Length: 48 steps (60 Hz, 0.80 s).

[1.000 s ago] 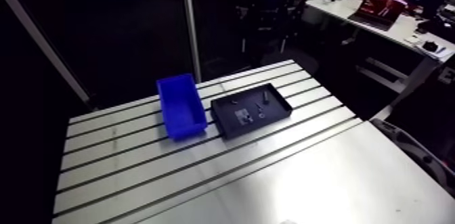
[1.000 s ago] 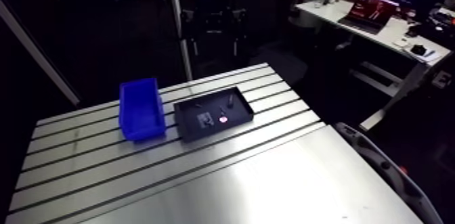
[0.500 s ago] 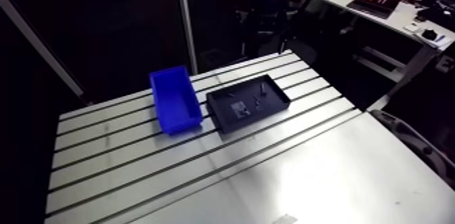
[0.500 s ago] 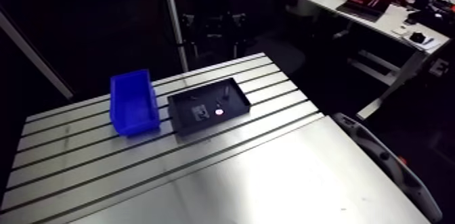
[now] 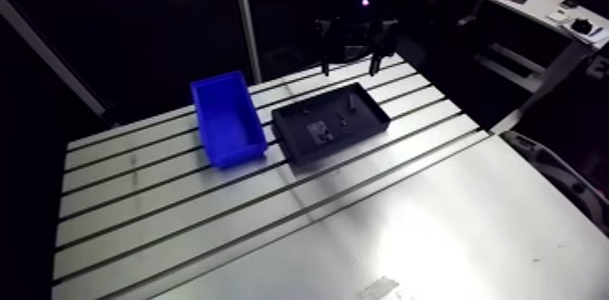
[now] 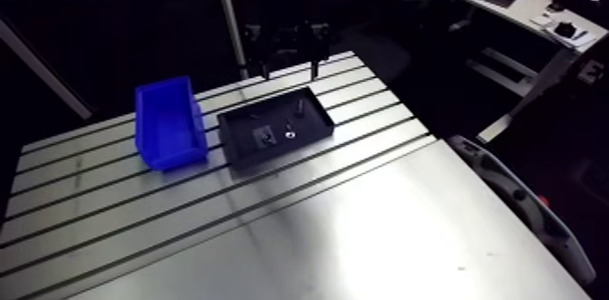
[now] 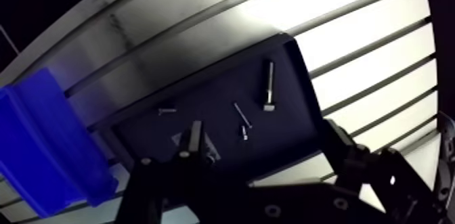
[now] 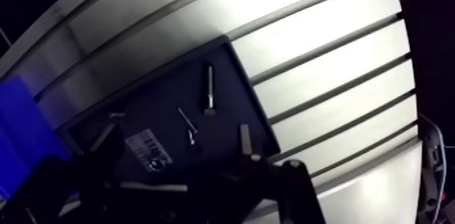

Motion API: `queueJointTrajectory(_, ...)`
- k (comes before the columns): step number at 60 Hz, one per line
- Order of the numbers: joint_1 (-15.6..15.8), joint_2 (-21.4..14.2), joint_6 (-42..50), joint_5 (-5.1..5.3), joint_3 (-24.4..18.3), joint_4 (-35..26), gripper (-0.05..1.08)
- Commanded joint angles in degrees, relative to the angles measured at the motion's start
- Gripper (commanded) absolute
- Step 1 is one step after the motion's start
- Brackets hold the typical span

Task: Pick up the M10 bolt from the tray and put it into the blue bin.

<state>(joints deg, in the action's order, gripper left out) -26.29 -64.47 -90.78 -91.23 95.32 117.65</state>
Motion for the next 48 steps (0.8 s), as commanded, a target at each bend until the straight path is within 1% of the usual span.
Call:
queueJointTrajectory(1, -0.53, 1.89, -0.14, -0.13, 0.25, 1.45, 0.34)
queueJointTrajectory(4, -0.53, 2.08, -0.21, -0.14, 0.26, 1.63, 0.36)
queueJointTrajectory(5, -0.53, 2.11, -0.23, -0.14, 0.26, 1.81, 0.4)
queueJointTrajectory(6, -0.53, 2.11, -0.23, -0.14, 0.26, 1.81, 0.4)
queueJointTrajectory(7, -0.53, 2.19, -0.23, -0.14, 0.26, 1.99, 0.44)
queueJointTrajectory(10, -0.53, 2.5, -0.3, -0.14, 0.26, 2.09, 0.47)
queueJointTrajectory(12, -0.53, 3.05, -0.56, -0.14, 0.26, 2.51, 0.52)
queueJointTrajectory(18, -0.53, 3.25, -0.58, -0.22, 0.26, 2.81, 0.57)
queueJointTrajectory(38, -0.53, 4.56, -0.58, -0.39, 0.35, 3.07, 0.58)
queueJointTrajectory(48, -0.53, 4.67, -0.58, -0.48, 0.58, 3.16, 0.6)
